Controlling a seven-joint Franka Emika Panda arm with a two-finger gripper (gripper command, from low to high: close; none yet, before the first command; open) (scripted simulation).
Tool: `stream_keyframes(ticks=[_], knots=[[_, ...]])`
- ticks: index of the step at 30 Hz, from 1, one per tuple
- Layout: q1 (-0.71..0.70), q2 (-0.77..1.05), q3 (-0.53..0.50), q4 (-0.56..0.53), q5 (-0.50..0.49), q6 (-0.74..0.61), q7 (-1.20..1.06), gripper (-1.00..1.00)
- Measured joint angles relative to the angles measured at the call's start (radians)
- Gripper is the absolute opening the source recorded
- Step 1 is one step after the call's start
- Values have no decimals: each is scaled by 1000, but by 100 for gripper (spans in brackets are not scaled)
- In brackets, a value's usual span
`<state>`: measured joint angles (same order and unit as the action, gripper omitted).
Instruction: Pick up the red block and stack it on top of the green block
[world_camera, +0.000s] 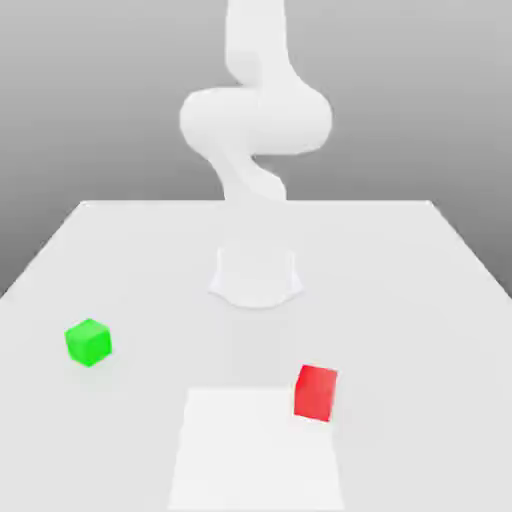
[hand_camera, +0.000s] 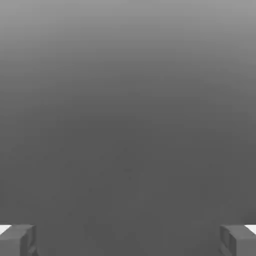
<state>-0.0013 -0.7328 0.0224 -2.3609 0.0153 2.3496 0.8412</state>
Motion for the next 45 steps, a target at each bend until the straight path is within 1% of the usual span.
stream_keyframes(ticks=[10, 16, 18, 20, 22, 24, 25, 32, 35, 39, 41, 45], knots=[[3, 326, 119, -282, 52, 236, 209, 0], [13, 555, 195, -468, 56, 399, 374, 0], [14, 665, 207, -508, 20, 479, 445, 0], [18, 752, 192, -511, -39, 548, 499, 0], [47, 828, 147, -504, -105, 611, 550, 0], [104, 901, 80, -494, -149, 672, 582, 0], [124, 926, 57, -490, -163, 694, 593, -100], [122, 927, 57, -490, -172, 695, 600, -100], [95, 840, 104, -504, -96, 622, 545, -100], [113, 697, 114, -524, -2, 501, 478, -100], [62, 654, 71, -530, -8, 465, 426, -100], [-65, 604, -60, -534, -67, 422, 288, -100]])
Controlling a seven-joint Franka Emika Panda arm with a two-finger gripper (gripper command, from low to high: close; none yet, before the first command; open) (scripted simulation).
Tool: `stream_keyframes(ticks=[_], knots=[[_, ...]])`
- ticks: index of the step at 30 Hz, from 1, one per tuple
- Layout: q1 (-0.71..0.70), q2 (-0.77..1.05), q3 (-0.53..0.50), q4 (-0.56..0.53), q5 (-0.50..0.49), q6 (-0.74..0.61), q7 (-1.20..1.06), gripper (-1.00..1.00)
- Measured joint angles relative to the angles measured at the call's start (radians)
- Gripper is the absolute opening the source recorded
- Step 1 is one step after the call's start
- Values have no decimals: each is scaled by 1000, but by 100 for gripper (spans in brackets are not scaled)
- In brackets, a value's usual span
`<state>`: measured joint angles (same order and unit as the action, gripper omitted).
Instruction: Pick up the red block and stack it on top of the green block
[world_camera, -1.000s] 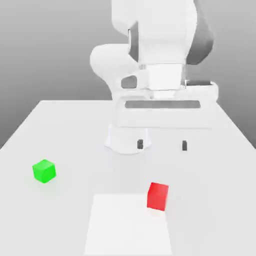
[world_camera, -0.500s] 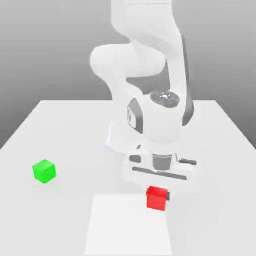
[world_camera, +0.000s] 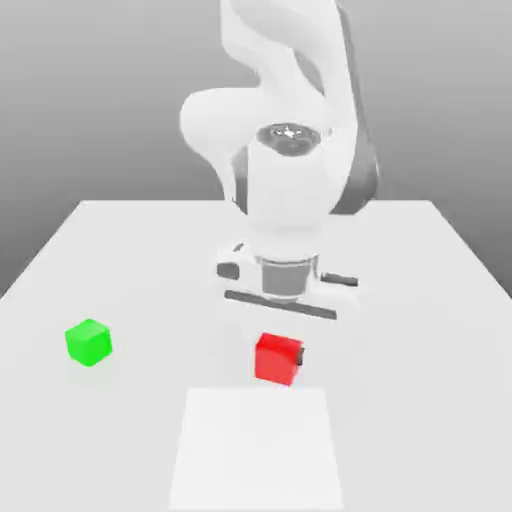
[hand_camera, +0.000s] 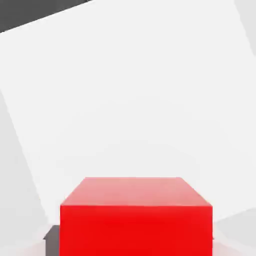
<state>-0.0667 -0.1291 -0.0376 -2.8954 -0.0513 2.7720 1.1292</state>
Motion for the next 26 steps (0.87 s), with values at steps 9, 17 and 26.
stream_keyframes(ticks=[9, 17, 26], knots=[[-327, -97, -321, -8, -152, -82, -323, -100], [-336, -12, -501, -7, 3, -18, -592, -100], [-285, 168, -500, -3, 203, 150, -731, 100]])
